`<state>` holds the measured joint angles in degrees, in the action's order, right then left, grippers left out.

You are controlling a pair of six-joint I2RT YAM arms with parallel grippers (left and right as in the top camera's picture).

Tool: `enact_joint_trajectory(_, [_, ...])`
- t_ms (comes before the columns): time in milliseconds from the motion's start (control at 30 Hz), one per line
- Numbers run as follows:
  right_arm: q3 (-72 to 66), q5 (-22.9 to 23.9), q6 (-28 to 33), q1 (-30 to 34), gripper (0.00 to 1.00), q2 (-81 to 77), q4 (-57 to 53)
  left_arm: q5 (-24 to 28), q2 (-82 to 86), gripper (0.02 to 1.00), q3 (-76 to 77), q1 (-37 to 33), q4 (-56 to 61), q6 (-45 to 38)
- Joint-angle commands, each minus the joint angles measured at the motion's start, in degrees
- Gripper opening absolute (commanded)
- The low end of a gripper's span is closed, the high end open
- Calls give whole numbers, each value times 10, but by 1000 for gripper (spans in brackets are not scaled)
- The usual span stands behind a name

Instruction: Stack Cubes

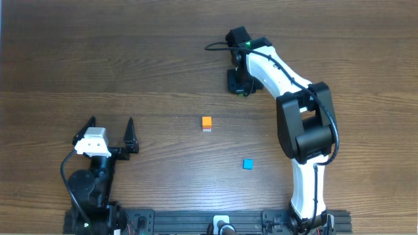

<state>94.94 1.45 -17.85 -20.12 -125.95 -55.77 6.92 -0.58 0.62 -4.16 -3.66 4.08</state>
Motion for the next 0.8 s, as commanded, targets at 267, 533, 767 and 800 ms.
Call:
enact_joint_trajectory(267, [19,7,-54,-94,12,191,-70,5,4,1000,-3,-2,-1,-7])
enact_joint_trajectory(533, [47,25,-131,-177,12,218,-137,5,4,1000,-3,-2,-1,-7])
enact_joint_trajectory(767, [42,24,-196,-217,5,195,-167,5,4,1000,-3,-2,-1,-7])
enact_joint_trajectory(800, [39,20,-204,-219,12,190,-169,5,4,1000,-3,-2,-1,-7])
